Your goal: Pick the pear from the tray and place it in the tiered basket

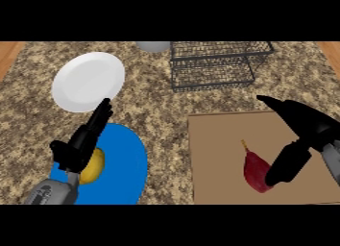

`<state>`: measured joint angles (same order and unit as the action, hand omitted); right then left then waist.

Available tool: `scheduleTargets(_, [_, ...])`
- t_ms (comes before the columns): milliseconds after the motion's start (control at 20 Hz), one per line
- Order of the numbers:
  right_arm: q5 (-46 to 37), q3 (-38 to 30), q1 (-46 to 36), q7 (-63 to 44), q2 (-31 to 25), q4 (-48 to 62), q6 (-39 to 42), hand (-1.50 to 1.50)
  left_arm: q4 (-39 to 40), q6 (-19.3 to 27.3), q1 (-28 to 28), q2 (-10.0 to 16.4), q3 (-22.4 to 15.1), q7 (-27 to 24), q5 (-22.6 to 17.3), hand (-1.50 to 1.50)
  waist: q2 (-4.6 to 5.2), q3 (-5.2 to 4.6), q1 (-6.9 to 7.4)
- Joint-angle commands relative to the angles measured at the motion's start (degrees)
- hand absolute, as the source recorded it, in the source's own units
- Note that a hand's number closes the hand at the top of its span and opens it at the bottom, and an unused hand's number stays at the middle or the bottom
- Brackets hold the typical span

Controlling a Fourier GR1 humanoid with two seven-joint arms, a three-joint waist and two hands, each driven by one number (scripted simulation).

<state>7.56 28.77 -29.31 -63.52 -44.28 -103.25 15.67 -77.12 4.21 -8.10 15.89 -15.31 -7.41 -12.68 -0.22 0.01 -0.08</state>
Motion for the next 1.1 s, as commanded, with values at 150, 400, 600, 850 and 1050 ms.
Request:
scheduleTargets(150, [-3.79,3.7,2.88,-7.21,4.34,5.36,-0.51,-1.5,-2.57,0.95,0.08,-0.8,-0.52,2.9,1.75,0.0,0.18,-0.02,0.52])
scheduleTargets(400, [-9.05,2.16,6.17,-1.06,8.74,8.09,-1.77,-1.5,0.13,-1.98,0.59,-0.58,1.87,1.27,1.78,0.0,0.22,-0.01,0.37])
scheduleTargets(600, [-10.71,3.64,6.41,-6.35,10.48,7.39,-1.82,-1.5,-3.26,-1.77,0.82,-1.79,0.98,2.9,2.26,0.0,0.15,-0.02,0.49])
scheduleTargets(850, [-12.91,1.57,12.42,-2.94,8.57,6.26,-0.91,-1.5,4.35,-3.57,-1.41,-2.06,4.16,-1.23,3.12,0.0,0.2,-0.04,-0.24])
scheduleTargets(1050, [-17.87,2.63,13.82,-2.18,14.7,8.08,-2.81,-1.5,-1.51,-5.15,0.42,-1.13,5.42,3.23,2.14,0.0,0.17,-0.02,0.16])
